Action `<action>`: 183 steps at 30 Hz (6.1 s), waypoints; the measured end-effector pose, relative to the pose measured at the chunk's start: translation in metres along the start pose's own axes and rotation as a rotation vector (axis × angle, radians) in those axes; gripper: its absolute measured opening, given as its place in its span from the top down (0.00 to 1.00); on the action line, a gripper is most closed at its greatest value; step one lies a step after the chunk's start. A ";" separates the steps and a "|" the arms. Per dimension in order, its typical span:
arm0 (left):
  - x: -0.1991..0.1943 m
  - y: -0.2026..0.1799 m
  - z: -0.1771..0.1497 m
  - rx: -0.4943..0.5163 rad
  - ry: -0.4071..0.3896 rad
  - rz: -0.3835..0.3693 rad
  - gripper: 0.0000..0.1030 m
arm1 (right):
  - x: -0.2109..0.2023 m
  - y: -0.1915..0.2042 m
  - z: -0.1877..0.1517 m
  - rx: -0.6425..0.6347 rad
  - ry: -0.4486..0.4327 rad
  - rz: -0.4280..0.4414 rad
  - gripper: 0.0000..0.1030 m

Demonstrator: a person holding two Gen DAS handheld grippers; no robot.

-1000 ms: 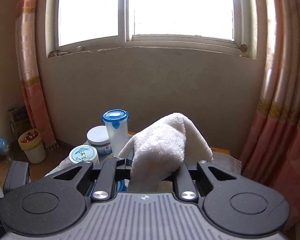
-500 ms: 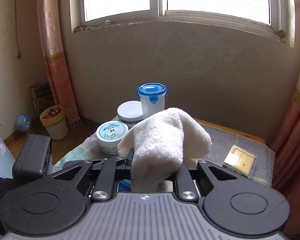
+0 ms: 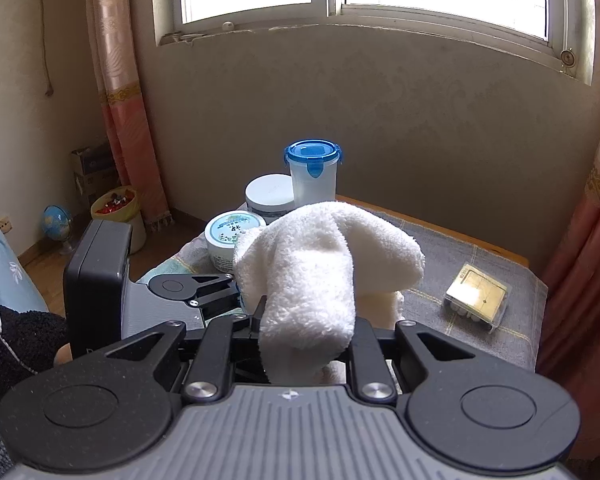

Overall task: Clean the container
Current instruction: 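Wipe the cloth along the lid rim with the right tool while the left tool holds it, then press the cloth onto the lid with the right tool while the left tool holds it, then lift the cloth and bring it back over the lid with the right tool, then rub the cloth across the blue lid with the right tool while the left tool holds it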

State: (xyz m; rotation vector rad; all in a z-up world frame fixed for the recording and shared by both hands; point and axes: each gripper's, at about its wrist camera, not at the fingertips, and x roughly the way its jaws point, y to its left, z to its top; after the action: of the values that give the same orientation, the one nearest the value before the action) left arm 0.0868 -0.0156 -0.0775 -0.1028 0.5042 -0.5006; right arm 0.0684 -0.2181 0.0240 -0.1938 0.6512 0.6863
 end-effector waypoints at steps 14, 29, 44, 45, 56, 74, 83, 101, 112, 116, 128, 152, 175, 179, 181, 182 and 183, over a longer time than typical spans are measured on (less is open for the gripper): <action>0.002 0.000 0.001 0.012 0.002 0.002 0.30 | -0.025 -0.010 -0.027 0.106 0.014 -0.012 0.80; 0.002 -0.003 -0.003 0.013 0.016 0.013 0.31 | -0.059 -0.041 -0.047 0.246 -0.033 -0.093 0.80; 0.004 -0.001 -0.003 0.020 0.012 0.012 0.33 | -0.068 -0.066 0.010 0.196 -0.201 -0.194 0.80; 0.004 -0.001 -0.003 0.020 0.012 0.012 0.33 | -0.063 -0.064 0.017 0.186 -0.209 -0.186 0.80; 0.005 0.002 -0.003 0.020 0.010 0.000 0.33 | 0.004 -0.026 0.045 0.067 -0.132 -0.059 0.80; 0.008 0.006 -0.002 0.004 0.006 -0.010 0.33 | 0.018 0.005 0.017 0.003 0.009 0.020 0.80; 0.009 0.004 -0.002 0.009 0.007 -0.005 0.33 | 0.005 0.010 0.008 -0.027 0.028 0.014 0.80; 0.014 0.003 0.000 0.010 0.011 0.002 0.33 | -0.015 -0.009 -0.022 0.029 0.059 -0.035 0.80; 0.014 0.004 0.000 0.010 0.013 0.005 0.33 | -0.027 -0.037 -0.036 0.112 0.052 -0.110 0.80; 0.012 0.003 -0.001 0.009 0.014 0.006 0.33 | -0.032 -0.052 -0.031 0.149 0.016 -0.157 0.80; 0.012 0.007 -0.002 0.009 0.013 -0.006 0.33 | -0.040 -0.071 0.018 0.135 -0.123 -0.231 0.80; 0.012 0.009 -0.002 -0.008 0.013 -0.018 0.33 | 0.038 -0.015 0.053 0.006 -0.080 -0.187 0.81; 0.014 0.011 -0.001 -0.006 0.024 -0.028 0.32 | 0.030 0.012 0.027 -0.018 -0.009 -0.028 0.80; 0.013 0.013 0.000 -0.016 0.023 -0.028 0.32 | 0.024 0.018 0.024 -0.039 0.005 0.001 0.79; 0.013 0.014 0.000 -0.022 0.023 -0.028 0.32 | 0.022 0.021 0.022 -0.051 0.013 0.015 0.79; 0.013 0.015 0.000 -0.023 0.023 -0.027 0.32 | 0.021 0.022 0.021 -0.055 0.014 0.017 0.79; 0.013 0.015 0.000 -0.022 0.023 -0.025 0.32 | 0.019 0.022 0.020 -0.058 0.015 0.019 0.79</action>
State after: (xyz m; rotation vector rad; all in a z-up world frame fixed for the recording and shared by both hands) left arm 0.1030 -0.0091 -0.0861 -0.1248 0.5313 -0.5214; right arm 0.0752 -0.1834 0.0286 -0.2472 0.6485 0.7234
